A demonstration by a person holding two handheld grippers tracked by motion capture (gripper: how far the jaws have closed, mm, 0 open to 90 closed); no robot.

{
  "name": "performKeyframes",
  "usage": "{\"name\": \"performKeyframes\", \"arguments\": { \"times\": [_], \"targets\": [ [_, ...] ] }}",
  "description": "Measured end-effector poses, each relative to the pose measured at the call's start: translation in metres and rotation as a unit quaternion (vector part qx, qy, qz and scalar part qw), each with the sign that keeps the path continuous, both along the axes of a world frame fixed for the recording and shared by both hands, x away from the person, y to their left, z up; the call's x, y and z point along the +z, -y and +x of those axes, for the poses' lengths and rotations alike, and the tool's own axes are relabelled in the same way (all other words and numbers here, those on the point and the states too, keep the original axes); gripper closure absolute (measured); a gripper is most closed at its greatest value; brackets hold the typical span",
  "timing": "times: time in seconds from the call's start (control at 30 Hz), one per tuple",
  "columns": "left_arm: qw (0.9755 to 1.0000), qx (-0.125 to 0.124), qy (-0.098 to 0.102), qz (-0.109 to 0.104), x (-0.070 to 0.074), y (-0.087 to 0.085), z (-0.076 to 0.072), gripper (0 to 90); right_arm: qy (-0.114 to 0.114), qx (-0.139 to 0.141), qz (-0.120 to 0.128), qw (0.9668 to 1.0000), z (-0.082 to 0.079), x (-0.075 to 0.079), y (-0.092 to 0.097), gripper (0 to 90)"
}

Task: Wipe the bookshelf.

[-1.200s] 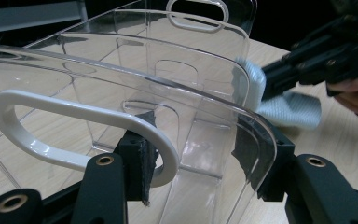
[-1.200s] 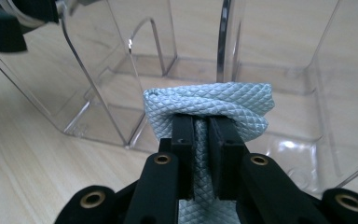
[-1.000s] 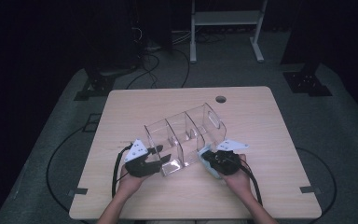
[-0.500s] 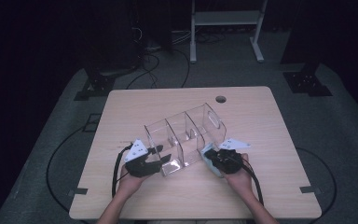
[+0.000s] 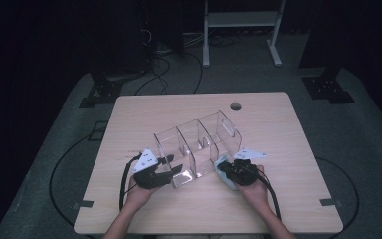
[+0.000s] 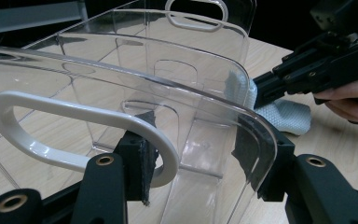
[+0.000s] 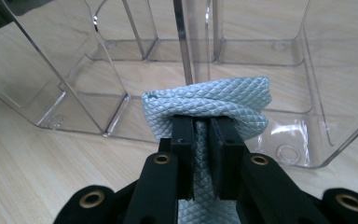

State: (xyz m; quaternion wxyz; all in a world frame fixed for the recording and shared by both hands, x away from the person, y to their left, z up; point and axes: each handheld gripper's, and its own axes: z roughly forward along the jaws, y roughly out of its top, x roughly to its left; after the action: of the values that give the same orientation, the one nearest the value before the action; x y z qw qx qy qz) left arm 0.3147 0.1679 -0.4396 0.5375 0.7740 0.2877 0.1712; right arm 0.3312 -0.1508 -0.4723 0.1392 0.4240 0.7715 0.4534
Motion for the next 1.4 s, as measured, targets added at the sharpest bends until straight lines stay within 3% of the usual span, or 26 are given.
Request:
{"name": "performKeyframes", "arguments": {
  "times": [0.17, 0.23, 0.4, 0.57, 0.67, 0.83, 0.9, 1.03, 1.1, 1.3, 1.4],
  "targets": [
    [1.0, 0.0, 0.0, 0.0, 0.0, 0.0, 0.0, 48.2, 0.021, 0.0, 0.01, 0.9997, -0.002, 0.015, 0.002, 80.9],
    [1.0, 0.001, 0.0, 0.001, 0.0, 0.0, 0.0, 48.2, 0.015, 0.0, 0.017, 0.9997, -0.001, 0.011, 0.002, 80.9],
    [1.0, 0.002, 0.0, 0.002, 0.0, 0.001, 0.0, 48.2, -0.005, 0.0, -0.002, 1.0, 0.001, -0.003, -0.001, 80.9],
    [1.0, 0.001, -0.001, 0.001, 0.0, 0.0, 0.0, 48.2, 0.021, 0.0, 0.007, 0.9997, -0.002, 0.014, 0.0, 80.9],
    [1.0, 0.001, -0.001, 0.002, 0.0, 0.0, 0.0, 48.2, 0.015, 0.0, 0.006, 0.9999, -0.002, 0.009, 0.0, 80.9],
    [1.0, 0.002, 0.0, 0.003, 0.0, 0.0, 0.0, 48.2, -0.02, 0.0, -0.007, 0.9998, 0.003, -0.013, -0.002, 80.9],
    [1.0, 0.002, 0.0, 0.003, 0.0, 0.0, 0.0, 48.2, -0.025, -0.001, -0.004, 0.9997, 0.004, -0.011, -0.003, 80.9],
    [1.0, 0.001, 0.0, 0.004, 0.001, 0.0, 0.0, 48.1, 0.003, -0.003, 0.003, 1.0, 0.0, 0.004, -0.002, 80.9],
    [1.0, 0.003, 0.0, 0.004, 0.001, 0.001, 0.0, 48.1, 0.006, -0.002, 0.007, 1.0, -0.001, 0.008, -0.001, 80.9],
    [1.0, 0.004, 0.0, 0.003, 0.001, 0.001, -0.001, 48.1, -0.03, 0.002, -0.004, 0.9995, 0.004, -0.012, -0.003, 80.8],
    [1.0, 0.004, -0.001, 0.002, 0.001, 0.001, -0.001, 48.1, -0.017, 0.003, -0.004, 0.9998, 0.003, -0.002, -0.002, 80.8]
  ]
}}
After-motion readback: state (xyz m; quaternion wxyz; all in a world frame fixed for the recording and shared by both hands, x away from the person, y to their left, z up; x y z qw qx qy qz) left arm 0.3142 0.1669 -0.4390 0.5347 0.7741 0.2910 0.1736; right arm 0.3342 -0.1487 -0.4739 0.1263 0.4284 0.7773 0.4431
